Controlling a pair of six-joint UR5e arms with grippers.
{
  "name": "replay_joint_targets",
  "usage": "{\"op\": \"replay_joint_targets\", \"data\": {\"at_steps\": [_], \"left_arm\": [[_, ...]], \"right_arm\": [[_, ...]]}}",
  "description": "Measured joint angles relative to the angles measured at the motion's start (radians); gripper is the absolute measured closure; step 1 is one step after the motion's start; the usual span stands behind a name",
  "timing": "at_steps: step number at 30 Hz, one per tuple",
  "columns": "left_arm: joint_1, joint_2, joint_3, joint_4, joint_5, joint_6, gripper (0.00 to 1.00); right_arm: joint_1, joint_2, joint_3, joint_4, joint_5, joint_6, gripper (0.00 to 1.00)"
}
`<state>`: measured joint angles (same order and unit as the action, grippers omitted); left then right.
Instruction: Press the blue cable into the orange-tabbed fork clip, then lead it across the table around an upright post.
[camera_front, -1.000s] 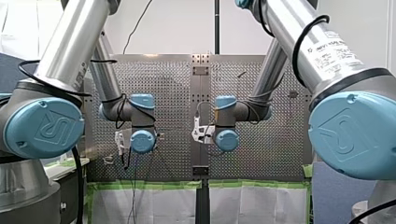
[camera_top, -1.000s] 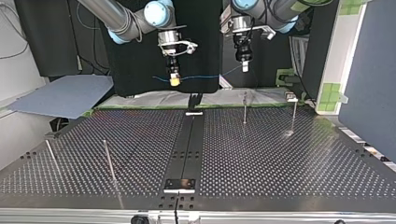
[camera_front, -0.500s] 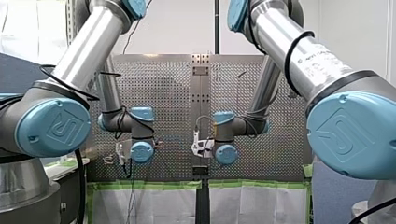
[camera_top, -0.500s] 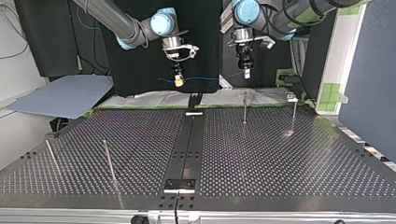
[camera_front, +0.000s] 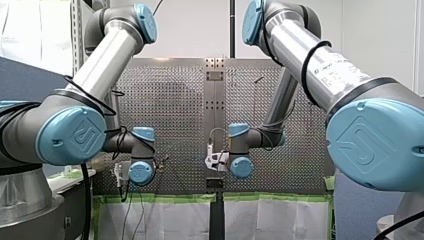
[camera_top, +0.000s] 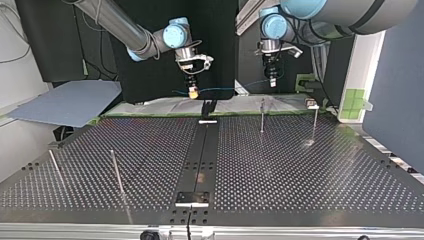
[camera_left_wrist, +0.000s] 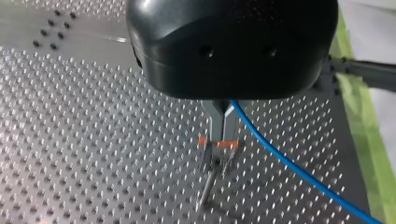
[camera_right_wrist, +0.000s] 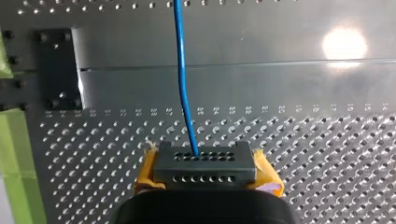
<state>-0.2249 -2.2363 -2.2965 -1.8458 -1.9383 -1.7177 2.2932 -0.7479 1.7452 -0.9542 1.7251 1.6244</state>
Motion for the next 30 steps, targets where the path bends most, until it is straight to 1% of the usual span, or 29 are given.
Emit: {"op": "replay_joint_targets", "data": {"at_steps": [4, 7, 12, 16, 22, 26, 30], "left_arm": [[0.042, -0.002, 0.023, -0.013, 0.021, -0.007, 1.0], [0.055, -0.002, 0.039, -0.027, 0.035, -0.009, 1.0], [0.062, -0.011, 0.06, -0.043, 0.056, -0.021, 1.0], [0.065, -0.048, 0.096, -0.048, 0.073, -0.041, 1.0], [0.072, -0.109, 0.146, -0.039, 0.077, -0.075, 1.0], [0.078, -0.146, 0.166, -0.041, 0.077, -0.092, 1.0], [0.089, -0.166, 0.182, -0.046, 0.076, -0.099, 1.0]], "right_arm": [[-0.011, 0.009, -0.017, 0.006, -0.013, 0.001, 1.0], [-0.017, 0.029, -0.033, 0.014, -0.018, 0.002, 1.0], [-0.023, 0.073, -0.062, 0.029, -0.024, 0.002, 1.0], [-0.026, 0.093, -0.081, 0.037, -0.027, 0.002, 1.0], [-0.036, 0.105, -0.103, 0.043, -0.041, 0.002, 1.0], [-0.042, 0.116, -0.114, 0.047, -0.043, 0.002, 1.0], [-0.044, 0.121, -0.12, 0.047, -0.046, 0.001, 1.0]]}}
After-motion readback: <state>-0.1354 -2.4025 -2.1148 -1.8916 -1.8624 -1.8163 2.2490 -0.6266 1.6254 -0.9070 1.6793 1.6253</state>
